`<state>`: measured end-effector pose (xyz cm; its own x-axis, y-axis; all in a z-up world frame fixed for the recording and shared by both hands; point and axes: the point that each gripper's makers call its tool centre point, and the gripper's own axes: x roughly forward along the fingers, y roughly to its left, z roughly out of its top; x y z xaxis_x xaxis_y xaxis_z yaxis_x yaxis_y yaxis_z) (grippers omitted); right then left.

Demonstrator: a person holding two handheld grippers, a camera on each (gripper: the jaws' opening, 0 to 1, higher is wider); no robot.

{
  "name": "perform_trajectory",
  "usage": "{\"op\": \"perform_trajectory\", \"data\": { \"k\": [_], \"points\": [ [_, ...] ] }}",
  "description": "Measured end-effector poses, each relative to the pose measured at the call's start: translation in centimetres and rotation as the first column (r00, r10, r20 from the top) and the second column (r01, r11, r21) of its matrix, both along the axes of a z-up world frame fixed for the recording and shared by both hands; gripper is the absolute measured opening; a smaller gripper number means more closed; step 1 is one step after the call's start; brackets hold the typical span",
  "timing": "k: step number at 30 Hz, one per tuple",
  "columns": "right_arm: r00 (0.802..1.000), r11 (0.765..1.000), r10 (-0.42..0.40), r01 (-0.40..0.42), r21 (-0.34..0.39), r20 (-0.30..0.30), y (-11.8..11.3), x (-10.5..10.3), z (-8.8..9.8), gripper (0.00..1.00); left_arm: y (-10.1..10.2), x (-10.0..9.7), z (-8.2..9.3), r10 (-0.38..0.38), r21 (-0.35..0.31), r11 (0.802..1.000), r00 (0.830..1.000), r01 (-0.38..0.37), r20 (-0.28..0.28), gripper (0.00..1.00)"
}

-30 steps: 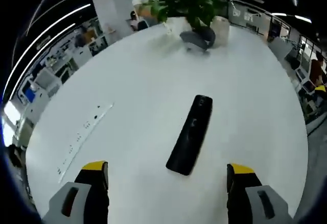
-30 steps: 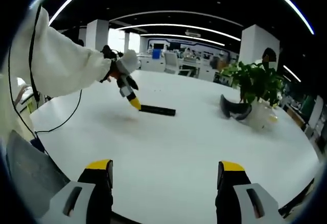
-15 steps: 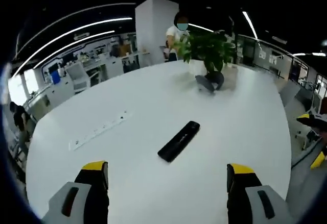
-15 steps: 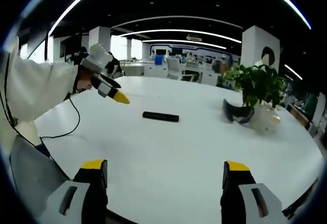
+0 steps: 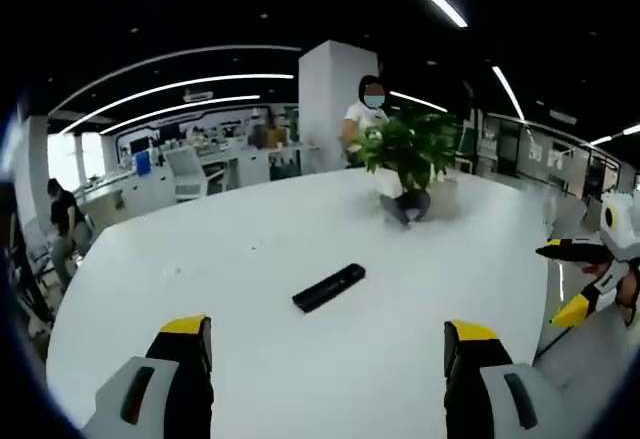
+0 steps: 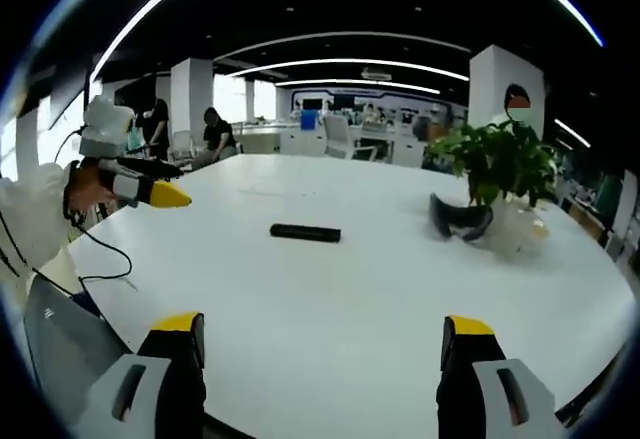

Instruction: Press the specified remote control buttons in sequence, fully releasing each button before pressing the next.

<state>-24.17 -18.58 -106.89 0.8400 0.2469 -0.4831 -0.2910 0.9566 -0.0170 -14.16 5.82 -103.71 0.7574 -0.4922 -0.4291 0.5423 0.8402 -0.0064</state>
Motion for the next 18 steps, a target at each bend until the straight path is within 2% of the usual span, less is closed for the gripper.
{"op": "perform_trajectory", "data": {
  "k": [2, 5, 7, 8, 12, 15, 18],
  "points": [
    [1.0, 1.0, -0.01, 0.01, 0.013, -0.001, -0.3, 0.0, 0.0, 0.98, 0.8, -0.9, 0.2, 0.038, -0.013, 0.999, 0.999, -0.038, 0.023, 1.0],
    [1.0, 1.0, -0.026, 0.026, 0.006, -0.005, -0.6, 0.1, -0.3, 0.98, 1.6, -2.7, -0.1, 0.058, -0.024, 0.998, 0.998, -0.058, 0.024, 1.0],
    [0.999, 0.999, -0.039, 0.039, 0.007, -0.01, -0.7, 0.2, -0.4, 0.97, 2.4, -4.3, -0.6, 0.091, 0.01, 0.996, 0.995, -0.091, 0.038, 1.0],
    [0.999, 0.999, -0.053, 0.053, 0.008, -0.012, -0.9, 0.3, -0.5, 0.97, 2.7, -4.7, -0.4, 0.105, 0.031, 0.994, 0.992, -0.108, 0.073, 1.0],
    [0.997, 0.997, -0.079, 0.079, -0.01, -0.013, -1.3, 0.4, -0.8, 0.97, 1.9, -7.4, -0.4, 0.111, 0.027, 0.993, 0.988, -0.114, 0.111, 1.0],
    [0.996, 0.996, -0.085, 0.085, -0.018, -0.01, -1.4, 0.4, -0.8, 0.96, 1.8, -8.4, -1.1, 0.093, 0.056, 0.994, 0.991, -0.099, 0.096, 1.0],
    [0.996, 0.995, -0.094, 0.094, -0.025, -0.007, -1.6, 0.5, -0.8, 0.95, 2.5, -9.4, -1.6, 0.103, 0.087, 0.99, 0.991, -0.111, 0.09, 1.0]
  ]
}}
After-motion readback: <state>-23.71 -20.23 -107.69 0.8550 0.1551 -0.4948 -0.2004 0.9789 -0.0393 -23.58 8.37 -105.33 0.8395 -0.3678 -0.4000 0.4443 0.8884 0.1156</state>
